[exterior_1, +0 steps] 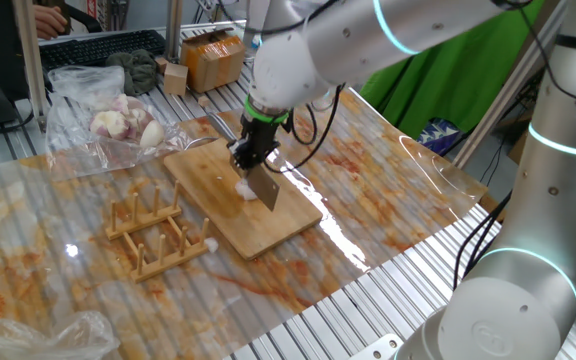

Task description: Chop the onions

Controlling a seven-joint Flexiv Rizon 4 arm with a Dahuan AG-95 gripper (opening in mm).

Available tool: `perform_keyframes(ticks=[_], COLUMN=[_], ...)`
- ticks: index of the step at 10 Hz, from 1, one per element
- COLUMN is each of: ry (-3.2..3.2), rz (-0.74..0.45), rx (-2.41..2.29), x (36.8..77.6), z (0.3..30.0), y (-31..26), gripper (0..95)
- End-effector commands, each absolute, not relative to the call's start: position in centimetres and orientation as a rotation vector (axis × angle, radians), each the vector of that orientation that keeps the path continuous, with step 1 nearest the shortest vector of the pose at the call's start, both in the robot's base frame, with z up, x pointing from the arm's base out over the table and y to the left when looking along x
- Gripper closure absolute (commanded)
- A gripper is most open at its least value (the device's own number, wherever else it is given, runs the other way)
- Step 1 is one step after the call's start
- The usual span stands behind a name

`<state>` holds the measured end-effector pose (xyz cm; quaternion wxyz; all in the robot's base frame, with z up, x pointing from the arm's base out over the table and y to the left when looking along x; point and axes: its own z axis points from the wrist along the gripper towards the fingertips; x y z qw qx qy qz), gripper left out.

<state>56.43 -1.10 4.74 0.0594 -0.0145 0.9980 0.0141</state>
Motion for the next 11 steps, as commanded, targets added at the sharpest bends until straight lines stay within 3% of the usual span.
perform_keyframes(ticks=[1, 11], ry=[3.037, 3.033], rz=[0.042, 0.038], rx=[-0.034, -0.052], x=[56.40, 56.52], z=[5.20, 5.39], y=[-1.17, -0.62], gripper=[95.0, 95.0])
